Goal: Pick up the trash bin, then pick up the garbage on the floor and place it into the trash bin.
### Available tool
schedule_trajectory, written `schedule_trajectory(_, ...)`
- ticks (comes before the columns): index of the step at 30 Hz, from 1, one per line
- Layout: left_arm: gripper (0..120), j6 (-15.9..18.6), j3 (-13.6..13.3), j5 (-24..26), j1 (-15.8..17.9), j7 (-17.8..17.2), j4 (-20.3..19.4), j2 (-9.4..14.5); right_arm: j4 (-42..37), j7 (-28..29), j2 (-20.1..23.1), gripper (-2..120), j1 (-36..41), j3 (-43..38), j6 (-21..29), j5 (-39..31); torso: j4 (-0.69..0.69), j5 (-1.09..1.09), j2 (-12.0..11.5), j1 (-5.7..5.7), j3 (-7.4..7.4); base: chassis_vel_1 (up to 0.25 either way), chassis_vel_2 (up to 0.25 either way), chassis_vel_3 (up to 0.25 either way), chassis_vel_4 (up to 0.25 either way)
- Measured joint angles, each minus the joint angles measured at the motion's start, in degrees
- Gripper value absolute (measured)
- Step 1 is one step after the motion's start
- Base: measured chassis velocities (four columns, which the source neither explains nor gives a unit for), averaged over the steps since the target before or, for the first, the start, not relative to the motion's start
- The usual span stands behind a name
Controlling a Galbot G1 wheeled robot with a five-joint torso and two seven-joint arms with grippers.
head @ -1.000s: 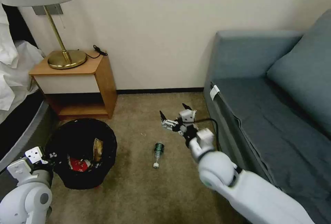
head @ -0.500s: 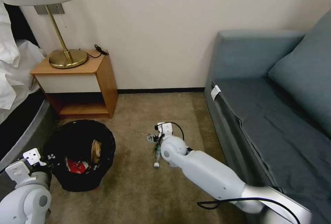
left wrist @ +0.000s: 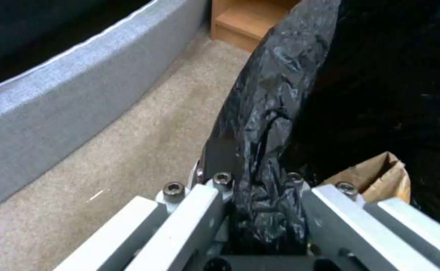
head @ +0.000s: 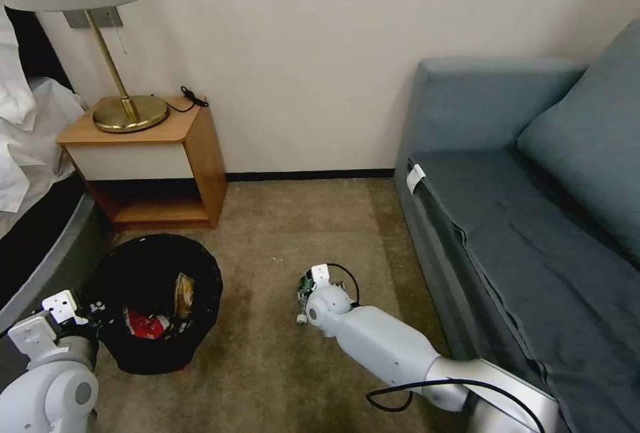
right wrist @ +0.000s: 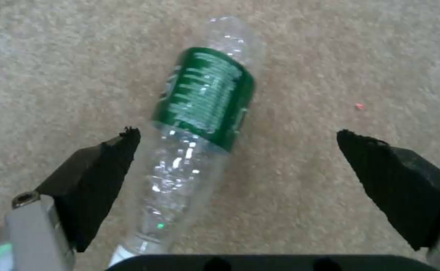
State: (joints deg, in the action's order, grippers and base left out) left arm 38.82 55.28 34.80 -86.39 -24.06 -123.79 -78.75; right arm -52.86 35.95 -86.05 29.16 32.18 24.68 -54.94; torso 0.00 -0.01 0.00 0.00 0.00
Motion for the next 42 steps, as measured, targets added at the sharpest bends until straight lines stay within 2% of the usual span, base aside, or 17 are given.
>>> schedule_trajectory(10, 3, -0.29, 0.85, 0.02, -0.36, 0.12, -0.30, -0.09, 9.37, -3.88, -5.28, 100, -0.62, 0.29, -2.10, 4.95, 0.00, 0.00, 0.00, 0.00, 0.00, 0.000, 0.000, 0.000, 0.000)
schedule_trajectory(15, 3, -0.58, 1.01, 0.00, -0.58, 0.19, -0.43, -0.12, 13.08, -5.45, -6.31, 100, -0.75, 0.09, -3.47, 7.80, 0.01, 0.00, 0.00, 0.00, 0.00, 0.000, 0.000, 0.000, 0.000)
schedule_trajectory(20, 3, -0.65, 1.16, 0.02, -0.81, 0.29, -0.90, -0.20, 15.70, -7.02, -6.34, 92, -0.81, -0.14, -4.48, 10.05, -0.01, 0.01, 0.00, 0.00, 0.00, 0.000, 0.000, 0.000, 0.000)
schedule_trajectory(22, 3, -0.66, 1.33, 0.04, -0.88, 0.29, -1.01, -0.19, 16.62, -7.64, -6.30, 81, -0.82, -0.49, -4.92, 11.10, -0.01, 0.01, 0.00, 0.00, 0.00, 0.000, 0.000, 0.000, 0.000)
schedule_trajectory(23, 3, -0.66, 1.33, 0.04, -0.88, 0.29, -1.01, -0.19, 16.62, -7.64, -6.30, 81, -0.82, -0.49, -4.92, 11.10, -0.01, 0.01, 0.00, 0.00, 0.00, 0.000, 0.000, 0.000, 0.000)
schedule_trajectory(26, 3, -0.66, 1.39, 0.09, -0.91, 0.30, -1.10, -0.15, 16.95, -8.38, -6.27, 68, -0.75, -0.72, -5.46, 12.53, -0.01, 0.01, 0.00, 0.00, 0.00, 0.000, 0.000, 0.000, 0.000)
schedule_trajectory(27, 3, -0.66, 1.40, 0.10, -0.91, 0.30, -1.10, -0.18, 17.14, -8.64, -6.23, 60, -0.64, -0.81, -5.75, 13.28, 0.00, 0.01, 0.00, 0.00, 0.00, 0.000, 0.000, 0.000, 0.000)
schedule_trajectory(29, 3, -0.66, 1.39, 0.10, -0.91, 0.31, -1.10, -0.20, 17.18, -8.70, -6.23, 59, -0.61, -0.85, -5.85, 13.50, 0.00, 0.01, 0.00, 0.00, 0.00, 0.000, 0.000, 0.000, 0.000)
schedule_trajectory(32, 3, -0.79, 1.30, 0.06, -0.90, 0.31, -1.09, -0.43, 17.19, -8.87, -6.19, 44, -0.49, -0.89, -6.13, 14.44, 0.00, 0.01, 0.00, 0.00, 0.00, 0.000, 0.000, 0.000, 0.000)
schedule_trajectory(33, 3, -0.79, 1.30, 0.06, -0.90, 0.31, -1.09, -0.43, 17.19, -8.87, -6.19, 44, -0.49, -0.89, -6.13, 14.44, 0.00, 0.01, 0.00, 0.00, 0.00, 0.000, 0.000, 0.000, 0.000)
schedule_trajectory(37, 3, -0.82, 1.22, -0.01, -0.88, 0.31, -1.09, -0.54, 16.66, -8.94, -6.14, 28, -0.27, -0.70, -6.21, 15.22, -0.01, 0.01, 0.00, 0.00, 0.00, 0.000, 0.000, 0.000, 0.000)
schedule_trajectory(38, 3, -0.82, 1.22, -0.01, -0.88, 0.31, -1.09, -0.54, 16.66, -8.94, -6.14, 28, -0.27, -0.70, -6.21, 15.22, -0.01, 0.01, 0.00, 0.00, 0.00, 0.000, 0.000, 0.000, 0.000)
schedule_trajectory(42, 3, -0.82, 1.23, -0.01, -0.81, 0.33, -1.18, -0.53, 11.75, -8.43, -4.07, 20, -0.18, 0.07, -6.11, 15.24, 0.03, 0.03, 0.00, 0.00, 0.00, 0.000, 0.000, 0.000, 0.000)
